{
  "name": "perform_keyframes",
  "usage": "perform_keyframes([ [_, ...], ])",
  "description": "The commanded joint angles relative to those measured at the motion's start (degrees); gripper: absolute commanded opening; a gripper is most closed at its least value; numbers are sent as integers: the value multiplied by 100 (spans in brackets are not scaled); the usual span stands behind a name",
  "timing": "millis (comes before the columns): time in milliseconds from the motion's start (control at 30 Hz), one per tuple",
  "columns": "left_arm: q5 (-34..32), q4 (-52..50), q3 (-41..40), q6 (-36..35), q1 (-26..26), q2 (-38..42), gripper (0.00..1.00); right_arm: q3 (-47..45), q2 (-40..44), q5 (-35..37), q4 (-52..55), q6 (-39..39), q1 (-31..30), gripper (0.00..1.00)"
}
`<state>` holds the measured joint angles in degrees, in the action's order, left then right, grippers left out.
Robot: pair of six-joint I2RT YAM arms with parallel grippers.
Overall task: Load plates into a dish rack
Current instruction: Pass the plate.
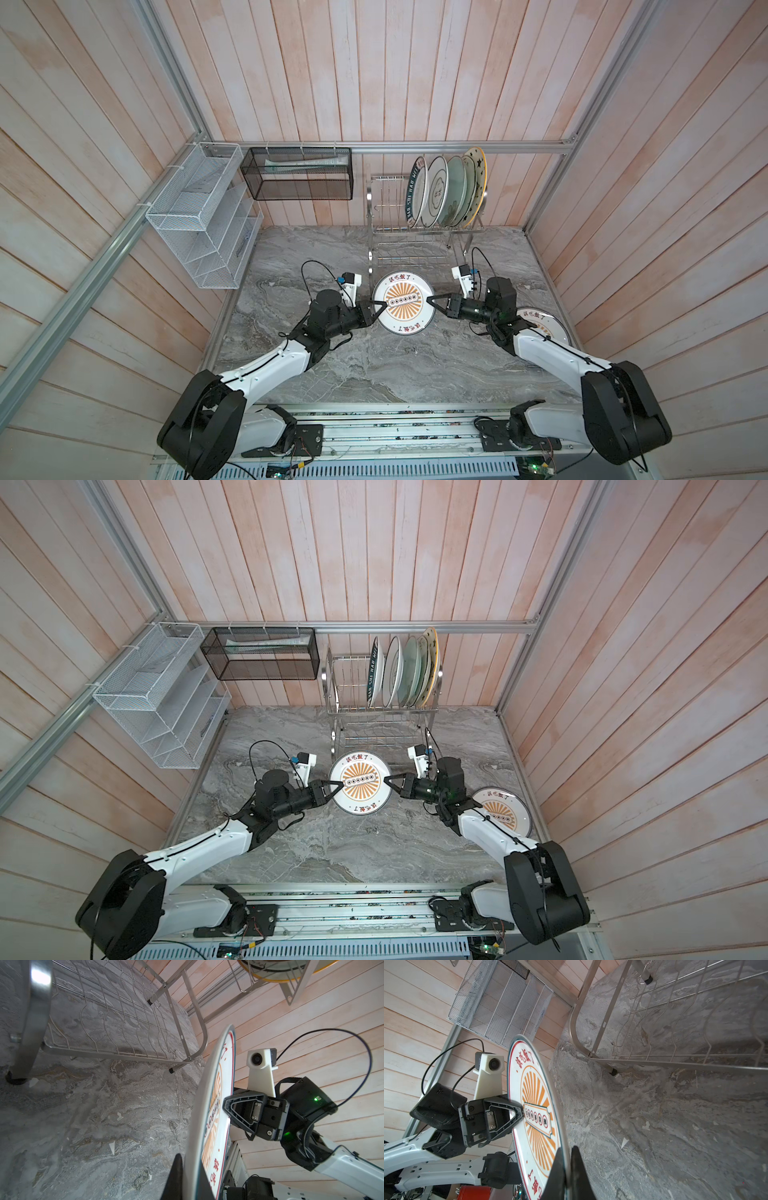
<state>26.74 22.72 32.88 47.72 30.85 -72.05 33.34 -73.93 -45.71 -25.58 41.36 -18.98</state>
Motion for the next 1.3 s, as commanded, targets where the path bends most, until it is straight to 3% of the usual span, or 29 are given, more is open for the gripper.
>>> perform_keyframes([
  [0, 0, 77, 18, -287, 55, 99, 0, 208, 43, 24, -184, 117, -70, 0],
  [267, 155, 262, 36, -150, 60, -11, 0, 137, 63, -8, -478, 284, -160, 22],
  [533, 174, 356, 2, -132, 61, 2, 0, 181, -42, -23, -575, 293, -286, 25],
  [800, 173, 330, 8, -141, 55, -2, 0, 237, -141, -49, -630, 293, -387, 17],
  [1067, 148, 235, 40, -176, 59, -2, 0, 311, -180, -74, -631, 289, -406, 1],
  [1200, 108, 146, 81, -167, 57, -41, 0, 347, -192, -101, -623, 277, -412, 0],
  [1267, 95, 110, 92, -141, 51, -73, 9, 353, -183, -104, -622, 267, -407, 0],
])
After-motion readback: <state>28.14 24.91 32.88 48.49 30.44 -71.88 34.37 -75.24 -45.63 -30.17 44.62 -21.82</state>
